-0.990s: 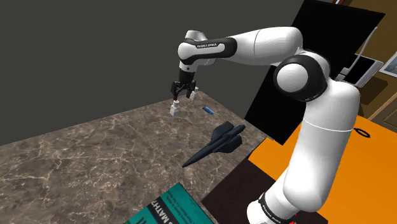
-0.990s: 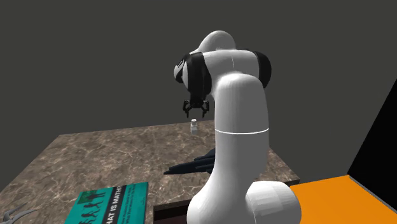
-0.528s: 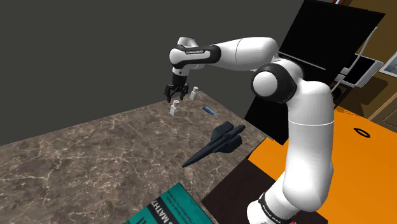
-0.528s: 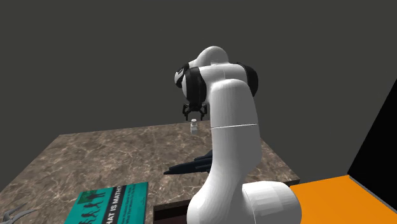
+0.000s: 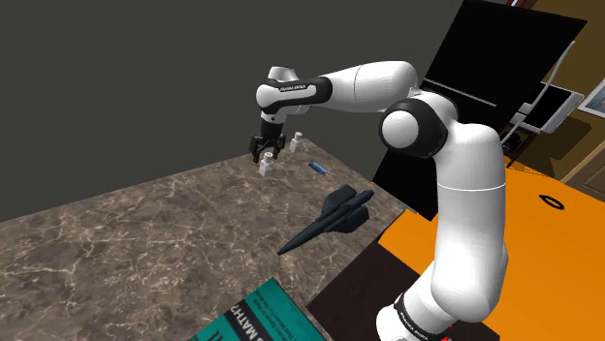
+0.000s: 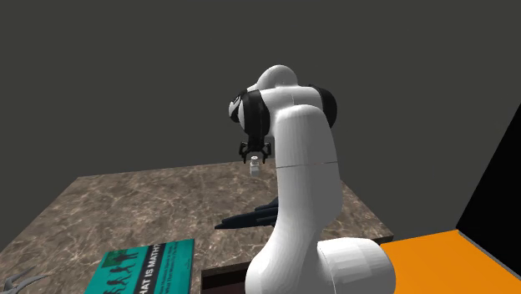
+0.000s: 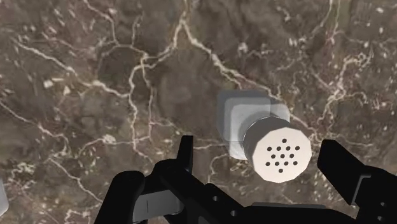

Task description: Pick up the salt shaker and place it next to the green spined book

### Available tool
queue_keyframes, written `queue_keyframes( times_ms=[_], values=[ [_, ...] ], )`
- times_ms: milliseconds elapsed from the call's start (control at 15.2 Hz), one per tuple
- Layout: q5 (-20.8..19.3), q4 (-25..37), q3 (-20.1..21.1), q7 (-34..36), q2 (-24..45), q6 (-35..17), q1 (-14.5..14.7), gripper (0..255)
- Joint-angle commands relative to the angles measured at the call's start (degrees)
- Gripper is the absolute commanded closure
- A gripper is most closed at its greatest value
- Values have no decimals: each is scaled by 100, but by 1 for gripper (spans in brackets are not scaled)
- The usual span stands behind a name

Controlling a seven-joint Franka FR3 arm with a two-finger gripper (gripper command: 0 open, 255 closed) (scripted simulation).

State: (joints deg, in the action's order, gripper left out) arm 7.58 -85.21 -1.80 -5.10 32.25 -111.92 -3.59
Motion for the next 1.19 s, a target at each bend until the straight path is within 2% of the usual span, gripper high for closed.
queue_keyframes(
  times_ms=[0, 198, 264, 858, 1122],
  values=[
    [0, -3, 0, -1, 2, -6, 0, 0],
    [0, -3, 0, -1, 1, -6, 0, 0],
    [0, -3, 0, -1, 1, -6, 0, 255],
    [0, -3, 0, -1, 2, -6, 0, 255],
    [-13, 137, -5, 27, -107, 242, -2, 255]
  ],
)
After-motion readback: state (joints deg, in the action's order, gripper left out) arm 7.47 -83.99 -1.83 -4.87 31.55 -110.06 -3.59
